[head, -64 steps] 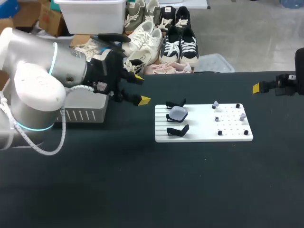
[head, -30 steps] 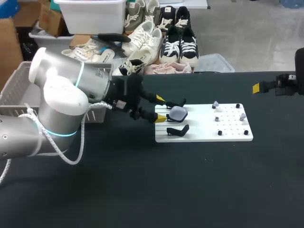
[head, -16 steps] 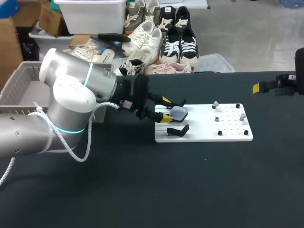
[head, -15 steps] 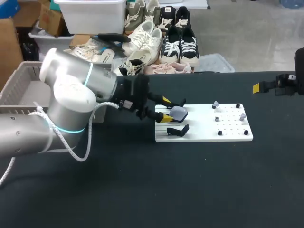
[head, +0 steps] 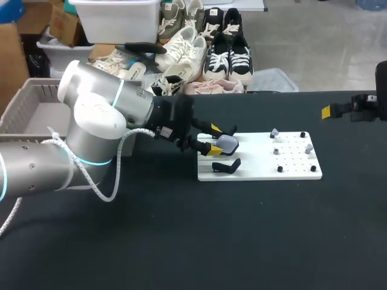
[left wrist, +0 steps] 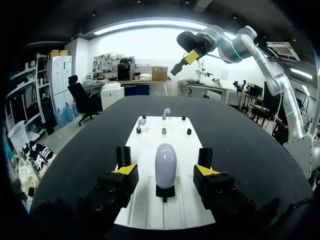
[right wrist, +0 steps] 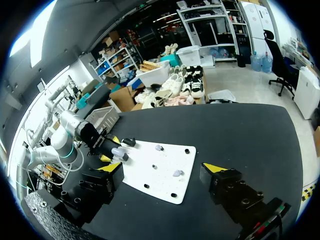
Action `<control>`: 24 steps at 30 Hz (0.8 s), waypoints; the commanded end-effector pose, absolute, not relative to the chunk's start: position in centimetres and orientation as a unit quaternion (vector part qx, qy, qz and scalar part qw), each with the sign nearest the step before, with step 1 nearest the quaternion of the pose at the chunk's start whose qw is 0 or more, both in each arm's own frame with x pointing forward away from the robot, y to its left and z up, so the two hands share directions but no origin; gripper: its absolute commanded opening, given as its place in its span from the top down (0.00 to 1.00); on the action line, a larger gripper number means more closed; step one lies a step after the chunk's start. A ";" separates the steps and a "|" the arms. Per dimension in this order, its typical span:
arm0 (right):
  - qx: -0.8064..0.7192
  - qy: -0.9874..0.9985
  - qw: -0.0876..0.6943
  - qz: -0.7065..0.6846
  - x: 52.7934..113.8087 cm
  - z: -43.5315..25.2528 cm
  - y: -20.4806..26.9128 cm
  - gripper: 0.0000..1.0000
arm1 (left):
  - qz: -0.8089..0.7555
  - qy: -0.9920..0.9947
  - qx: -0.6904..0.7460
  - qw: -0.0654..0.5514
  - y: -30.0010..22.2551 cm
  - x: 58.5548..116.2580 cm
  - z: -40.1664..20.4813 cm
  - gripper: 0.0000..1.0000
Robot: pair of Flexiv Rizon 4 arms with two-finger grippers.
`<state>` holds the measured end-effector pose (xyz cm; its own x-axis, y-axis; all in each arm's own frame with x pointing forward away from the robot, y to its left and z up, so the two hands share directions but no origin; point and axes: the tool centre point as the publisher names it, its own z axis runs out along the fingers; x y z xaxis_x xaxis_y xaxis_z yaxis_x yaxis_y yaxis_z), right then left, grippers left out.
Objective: Pick up each earbud case from the left stands, insert the matching earbuds, close the lid, and place the case in the box.
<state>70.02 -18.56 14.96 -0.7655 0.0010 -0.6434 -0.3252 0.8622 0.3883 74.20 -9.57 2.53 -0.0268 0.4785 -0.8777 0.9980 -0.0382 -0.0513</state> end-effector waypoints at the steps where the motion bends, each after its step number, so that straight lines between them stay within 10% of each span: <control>1: -0.091 0.906 0.330 0.248 70.1 14.9 -18.6 0.00 | -0.385 0.604 0.611 0.336 -9.7 74.5 2.1 0.27; 24: -0.091 0.906 0.330 0.248 70.1 14.9 -18.6 0.00 | -0.381 0.605 0.612 0.337 -10.5 74.3 2.0 0.51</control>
<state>70.02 -18.56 14.96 -0.7655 0.0010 -0.6434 -0.3252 0.8622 0.3883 74.26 -10.30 2.13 -0.0239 0.4833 -0.8751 0.9979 -0.0408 -0.0497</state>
